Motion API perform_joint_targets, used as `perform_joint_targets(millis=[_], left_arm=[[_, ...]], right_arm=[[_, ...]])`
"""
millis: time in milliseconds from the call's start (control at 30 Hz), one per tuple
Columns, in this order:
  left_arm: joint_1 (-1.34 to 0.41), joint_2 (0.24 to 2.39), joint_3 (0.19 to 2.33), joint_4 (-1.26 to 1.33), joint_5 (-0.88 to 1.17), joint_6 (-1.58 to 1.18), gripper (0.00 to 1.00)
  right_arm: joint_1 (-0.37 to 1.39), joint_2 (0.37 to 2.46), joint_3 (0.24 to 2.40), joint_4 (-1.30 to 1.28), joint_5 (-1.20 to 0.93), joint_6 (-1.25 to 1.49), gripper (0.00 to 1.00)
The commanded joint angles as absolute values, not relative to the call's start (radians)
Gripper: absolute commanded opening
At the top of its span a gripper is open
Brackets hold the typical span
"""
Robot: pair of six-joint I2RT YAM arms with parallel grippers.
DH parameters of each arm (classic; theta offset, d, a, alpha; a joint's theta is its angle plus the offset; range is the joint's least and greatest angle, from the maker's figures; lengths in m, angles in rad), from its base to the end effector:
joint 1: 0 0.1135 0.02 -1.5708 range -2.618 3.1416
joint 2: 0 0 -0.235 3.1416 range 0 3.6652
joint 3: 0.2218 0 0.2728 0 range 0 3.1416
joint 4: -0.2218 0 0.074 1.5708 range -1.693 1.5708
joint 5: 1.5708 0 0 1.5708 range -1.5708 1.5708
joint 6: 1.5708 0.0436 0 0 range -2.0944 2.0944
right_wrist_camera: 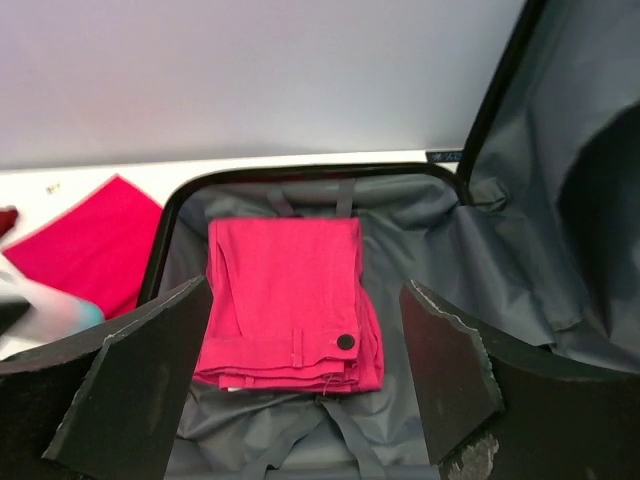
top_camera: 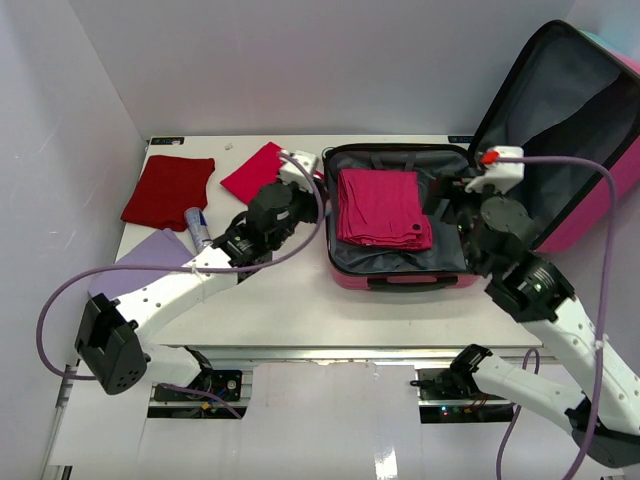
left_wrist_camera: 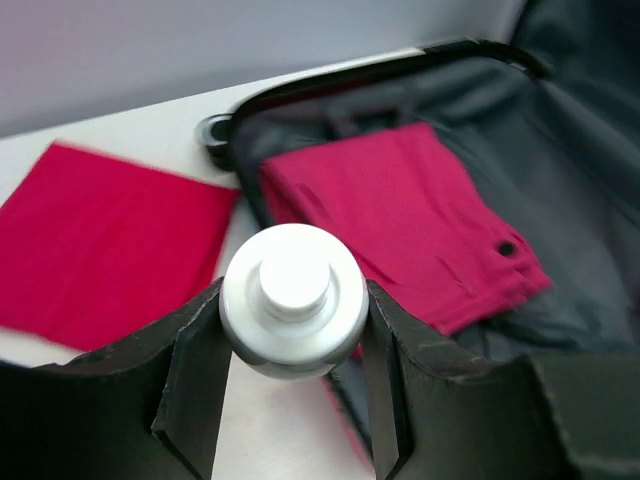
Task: Pack the luggage
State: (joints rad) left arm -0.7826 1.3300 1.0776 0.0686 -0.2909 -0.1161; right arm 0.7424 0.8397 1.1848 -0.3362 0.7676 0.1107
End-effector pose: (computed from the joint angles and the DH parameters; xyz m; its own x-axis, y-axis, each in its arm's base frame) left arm 0.2573 -0.2382 0.3122 -0.1838 0.0263 -0.9826 0.4573 0.8871 -0.0618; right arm 0.1668 0.1119 0.4359 0.0093 0.1164 -0.9932 0.0243 0.9929 0.1166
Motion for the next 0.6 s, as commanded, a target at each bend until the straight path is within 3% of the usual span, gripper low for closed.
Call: perform_joint_targets(millis=[0,200,567], left_arm=[[-0.889,1.415,1.213,0.008,-0.119,0.109,0.0],[-1.006,1.514,1.281,-0.097,-0.125,0.262,0.0],[-1.071,1.675,1.341,-0.213,-0.25,0.379,0.0]], right_arm=[[0.744,0.699,1.111,-0.246,0.75,0.141,0.82],[0.746,0.695,1.103,-0.241,0.71,0.128,0.82],[0.747,0.629,1.091,-0.239,0.682,0.135,0.83]])
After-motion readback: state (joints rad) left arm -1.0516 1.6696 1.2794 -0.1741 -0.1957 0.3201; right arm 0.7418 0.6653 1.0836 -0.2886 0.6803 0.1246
